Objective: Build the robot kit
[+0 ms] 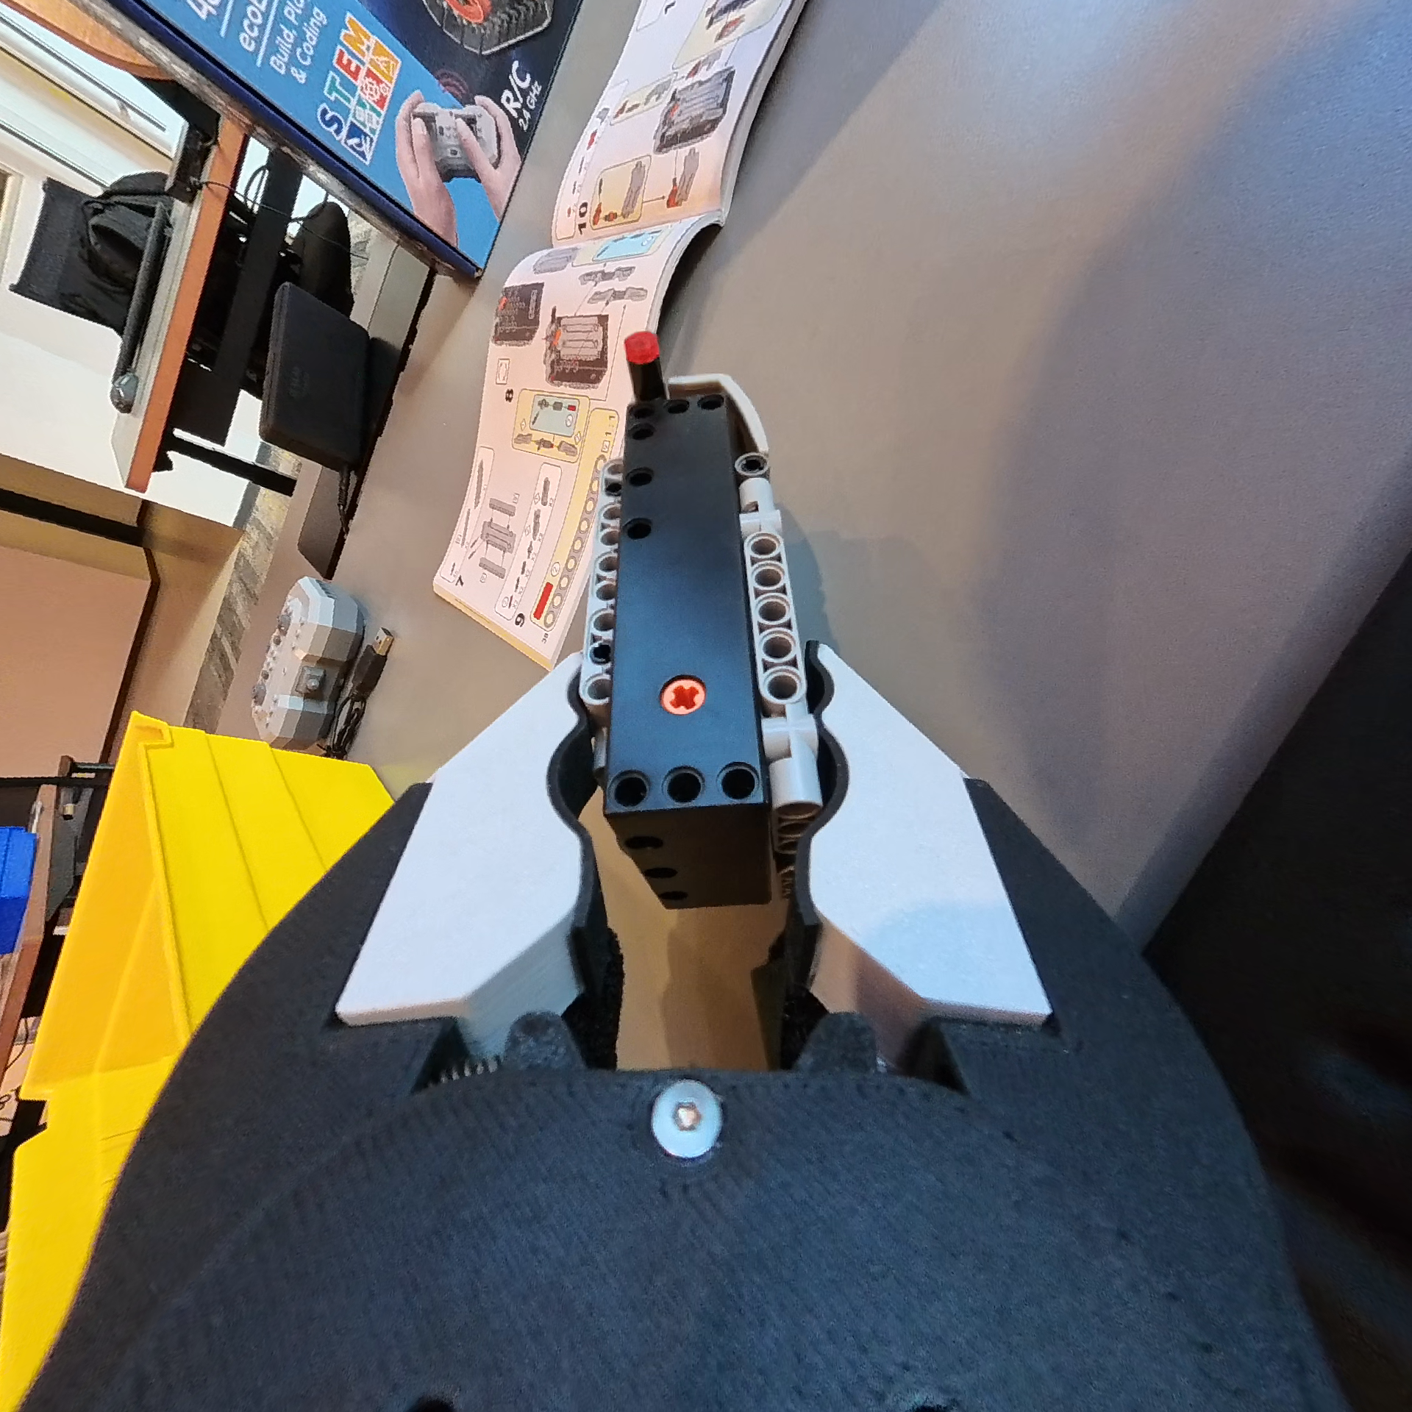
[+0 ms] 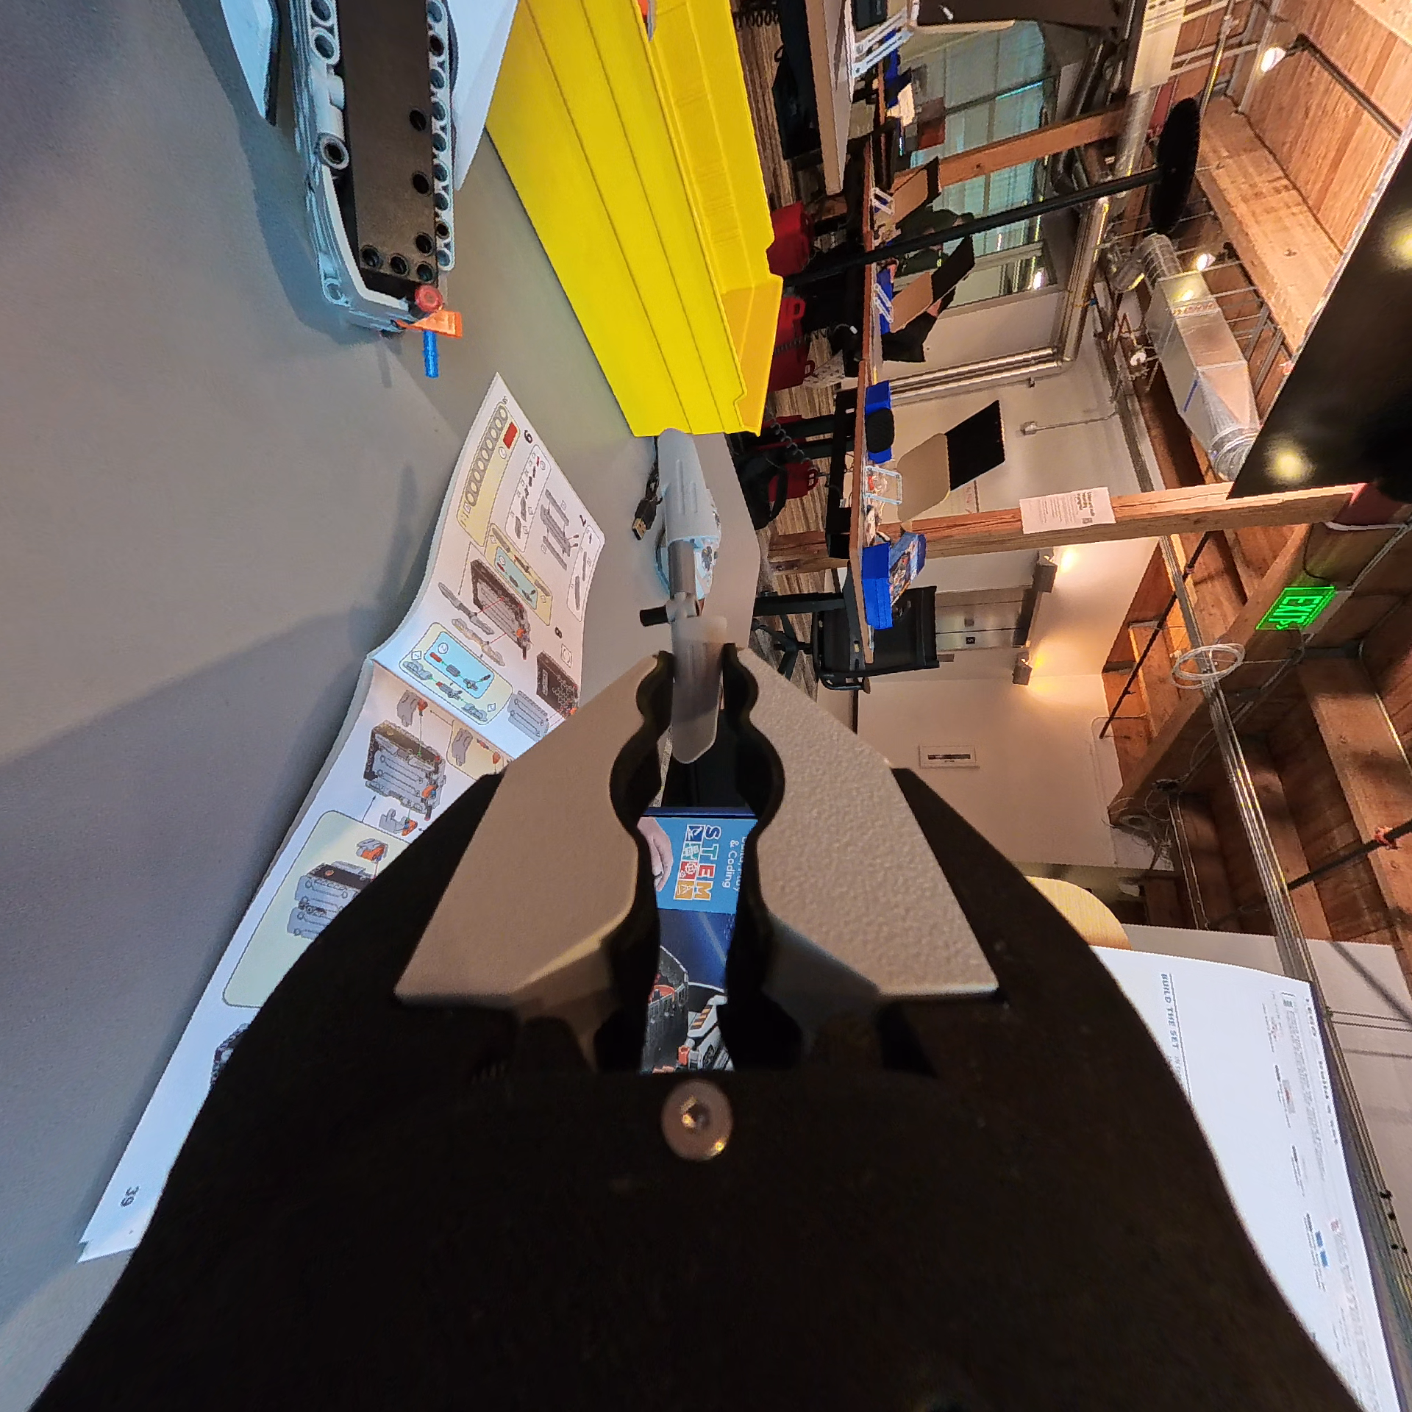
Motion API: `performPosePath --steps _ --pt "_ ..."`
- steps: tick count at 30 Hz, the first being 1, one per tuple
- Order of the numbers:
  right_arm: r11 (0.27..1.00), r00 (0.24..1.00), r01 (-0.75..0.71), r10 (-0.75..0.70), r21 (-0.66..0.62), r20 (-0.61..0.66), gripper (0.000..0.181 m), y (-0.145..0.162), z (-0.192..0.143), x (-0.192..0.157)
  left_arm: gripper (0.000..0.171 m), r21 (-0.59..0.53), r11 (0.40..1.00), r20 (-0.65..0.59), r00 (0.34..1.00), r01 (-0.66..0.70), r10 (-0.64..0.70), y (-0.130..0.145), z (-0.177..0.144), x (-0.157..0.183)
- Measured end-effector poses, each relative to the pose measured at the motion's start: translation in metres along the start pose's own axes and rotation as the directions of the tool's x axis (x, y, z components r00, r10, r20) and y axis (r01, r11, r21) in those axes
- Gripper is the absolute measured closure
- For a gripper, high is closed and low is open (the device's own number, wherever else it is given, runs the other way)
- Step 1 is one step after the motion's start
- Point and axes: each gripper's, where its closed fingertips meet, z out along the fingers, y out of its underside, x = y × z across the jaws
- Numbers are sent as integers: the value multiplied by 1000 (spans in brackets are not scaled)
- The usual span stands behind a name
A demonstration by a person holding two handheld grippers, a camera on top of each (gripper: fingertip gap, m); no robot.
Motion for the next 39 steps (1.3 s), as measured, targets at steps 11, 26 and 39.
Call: performPosePath --steps 11,26,39 --pt "1000 1000 0 0 6 5 171 -2 1 -3 120 1 1000 -1 1000 2 -2 0 0 1" --pt "1000 1000 -1 2 22 -4 171 -6 0 -3 120 -1 1000 -7 1000 7 -7 1 0 1" --pt "985 993 -118 118 128 7 171 -29 5 -10 120 12 999 -14 999 47 -47 2 2 2"
